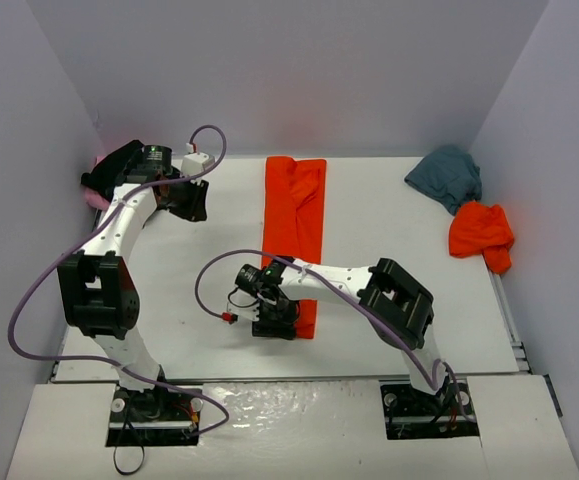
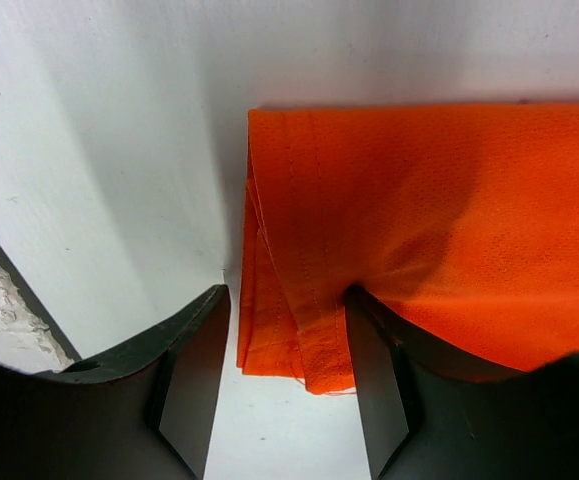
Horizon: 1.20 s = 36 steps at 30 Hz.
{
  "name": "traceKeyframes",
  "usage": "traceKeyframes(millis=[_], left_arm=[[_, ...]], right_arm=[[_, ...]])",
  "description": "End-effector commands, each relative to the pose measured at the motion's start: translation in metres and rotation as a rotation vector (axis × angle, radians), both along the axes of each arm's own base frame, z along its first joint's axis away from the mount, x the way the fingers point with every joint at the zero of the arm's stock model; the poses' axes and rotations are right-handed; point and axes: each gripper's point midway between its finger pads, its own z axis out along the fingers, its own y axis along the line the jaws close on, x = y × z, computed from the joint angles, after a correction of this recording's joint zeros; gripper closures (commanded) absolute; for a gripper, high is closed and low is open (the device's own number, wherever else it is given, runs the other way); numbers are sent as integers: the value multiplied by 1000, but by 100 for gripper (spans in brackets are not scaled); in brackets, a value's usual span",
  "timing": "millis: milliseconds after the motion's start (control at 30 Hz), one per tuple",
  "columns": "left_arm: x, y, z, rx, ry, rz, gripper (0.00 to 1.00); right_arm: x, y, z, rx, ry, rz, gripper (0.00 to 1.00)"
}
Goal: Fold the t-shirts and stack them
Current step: Fold the tshirt
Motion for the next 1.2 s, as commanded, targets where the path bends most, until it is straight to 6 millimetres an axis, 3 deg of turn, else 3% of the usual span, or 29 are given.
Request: traceKeyframes(millis=[0, 200, 467, 767, 900, 1167], left_arm=[[10, -3, 39, -33, -120, -12, 77], [8, -2, 40, -29, -119, -16, 77], [8, -4, 41, -37, -125, -25, 77], [9, -5, 43, -43, -126, -25, 77], [11, -5, 43, -43, -122, -29, 77], [13, -8, 42, -55, -123, -36, 77]], right_arm=[[-13, 9, -4, -12, 53, 15, 53], [-34, 11, -23, -63, 84, 57, 53], [-45, 8, -32, -98, 90, 79, 54], [-42, 7, -66, -173, 79, 45, 80], [-40, 6, -69, -187, 59, 42, 98], [-25, 10, -49, -166, -23, 45, 100]])
